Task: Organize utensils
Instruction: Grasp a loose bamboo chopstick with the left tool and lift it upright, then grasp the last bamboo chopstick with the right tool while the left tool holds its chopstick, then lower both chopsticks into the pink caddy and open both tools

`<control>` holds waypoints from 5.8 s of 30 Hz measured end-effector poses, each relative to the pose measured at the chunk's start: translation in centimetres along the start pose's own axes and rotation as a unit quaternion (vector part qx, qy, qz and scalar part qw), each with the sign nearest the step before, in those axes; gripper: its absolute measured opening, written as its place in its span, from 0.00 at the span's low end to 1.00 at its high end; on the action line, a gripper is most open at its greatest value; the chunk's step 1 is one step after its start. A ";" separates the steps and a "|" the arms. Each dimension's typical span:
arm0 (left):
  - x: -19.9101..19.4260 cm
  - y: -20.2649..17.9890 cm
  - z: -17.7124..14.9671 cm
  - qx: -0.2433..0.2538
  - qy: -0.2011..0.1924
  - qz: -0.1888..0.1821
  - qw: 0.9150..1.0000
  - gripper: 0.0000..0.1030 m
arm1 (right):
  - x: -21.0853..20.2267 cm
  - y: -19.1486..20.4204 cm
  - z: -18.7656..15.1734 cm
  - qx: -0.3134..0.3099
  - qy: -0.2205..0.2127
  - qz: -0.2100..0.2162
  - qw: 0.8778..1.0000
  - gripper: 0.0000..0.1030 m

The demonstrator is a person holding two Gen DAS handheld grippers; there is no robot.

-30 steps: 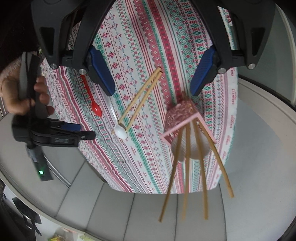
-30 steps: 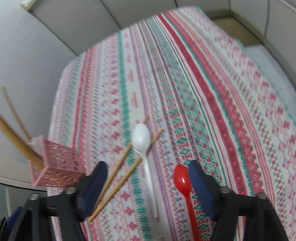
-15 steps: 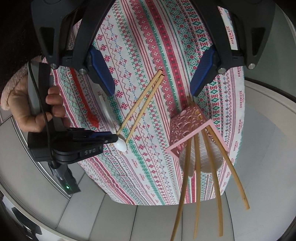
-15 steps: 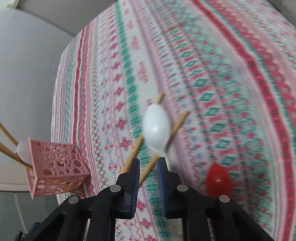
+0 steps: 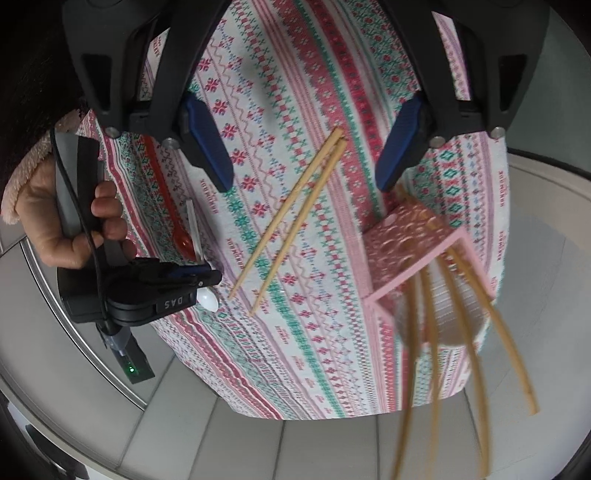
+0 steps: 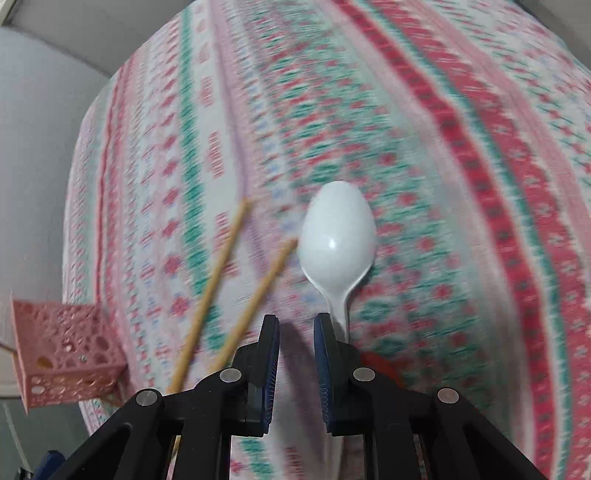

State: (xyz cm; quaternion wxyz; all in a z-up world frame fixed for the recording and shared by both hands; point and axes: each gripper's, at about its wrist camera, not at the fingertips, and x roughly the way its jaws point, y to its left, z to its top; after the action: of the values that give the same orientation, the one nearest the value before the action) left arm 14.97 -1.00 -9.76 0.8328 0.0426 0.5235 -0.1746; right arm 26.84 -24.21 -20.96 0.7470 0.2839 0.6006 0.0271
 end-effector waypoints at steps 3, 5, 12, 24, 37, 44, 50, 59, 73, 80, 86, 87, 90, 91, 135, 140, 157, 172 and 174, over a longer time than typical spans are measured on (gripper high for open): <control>0.9 -1.4 0.7 0.018 0.002 -0.004 1.000 0.66 | -0.6 -1.1 0.7 0.008 -0.005 -0.012 1.000 0.16; 1.7 -2.3 1.2 0.032 0.007 -0.005 0.999 0.58 | -1.0 -1.6 0.7 0.018 -0.004 -0.003 1.000 0.20; 4.7 -5.3 5.4 0.062 0.021 0.007 0.998 0.35 | -4.3 -2.6 0.5 0.029 -0.019 0.028 0.999 0.26; 12.2 -5.5 10.6 0.039 0.078 0.035 0.996 0.21 | -6.4 -5.9 0.9 0.041 -0.018 0.043 0.998 0.37; 15.5 -5.4 12.2 0.054 0.105 0.041 0.992 0.14 | -6.6 -6.7 1.2 0.051 -0.018 0.064 0.997 0.41; 14.2 -5.0 11.1 0.036 0.092 0.049 0.994 0.06 | -6.3 -6.0 1.3 0.045 -0.014 0.062 0.997 0.42; 10.7 -4.1 8.9 0.021 0.061 0.030 0.997 0.06 | -5.1 -3.8 1.3 0.040 -0.013 0.068 0.997 0.42; 5.0 -3.6 6.6 0.044 0.004 0.027 0.999 0.06 | -2.3 0.5 1.0 -0.015 0.003 0.069 0.997 0.32; 1.2 -1.8 5.4 0.033 -0.030 0.020 0.999 0.06 | 2.1 6.3 -0.5 -0.160 -0.036 -0.108 0.981 0.11; -1.0 0.3 4.4 0.004 -0.044 0.009 0.999 0.06 | 1.3 6.1 -1.1 -0.181 -0.043 -0.081 0.979 0.05; -3.8 2.0 3.9 -0.024 -0.076 -0.006 0.997 0.06 | -2.5 7.6 -2.7 -0.214 -0.075 -0.055 0.972 0.05; -4.2 2.3 3.8 -0.027 -0.080 -0.008 0.996 0.06 | -3.3 7.9 -3.1 -0.219 -0.083 -0.051 0.971 0.05; -6.1 2.9 3.8 -0.036 -0.105 -0.016 0.994 0.06 | -5.1 8.7 -3.9 -0.228 -0.099 -0.037 0.968 0.05; -6.7 3.1 3.8 -0.038 -0.115 -0.019 0.992 0.06 | -6.3 8.8 -4.5 -0.229 -0.107 -0.031 0.967 0.05; -12.9 7.5 4.9 -0.086 -0.256 0.064 0.961 0.06 | -20.2 21.6 -9.6 -0.286 -0.319 0.104 0.898 0.05; -11.7 7.7 5.2 -0.087 -0.239 0.065 0.965 0.06 | -17.8 22.7 -9.8 -0.307 -0.305 0.086 0.898 0.05; -10.7 8.9 5.7 -0.100 -0.272 0.002 0.957 0.06 | -11.9 21.9 -7.2 -0.285 -0.241 0.078 0.924 0.05; -9.8 9.1 6.7 -0.105 -0.241 -0.035 0.964 0.21 | -13.0 20.4 -6.0 -0.247 -0.223 0.122 0.935 0.29; -10.3 9.0 6.6 -0.104 -0.246 -0.033 0.963 0.35 | -13.6 20.1 -6.0 -0.244 -0.223 0.125 0.936 0.33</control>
State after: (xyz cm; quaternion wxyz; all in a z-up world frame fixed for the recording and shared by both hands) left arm 19.61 8.27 1.38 0.9297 -0.1061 0.3186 -0.1512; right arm 23.59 -10.22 -0.46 0.8985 0.1651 0.3531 0.2019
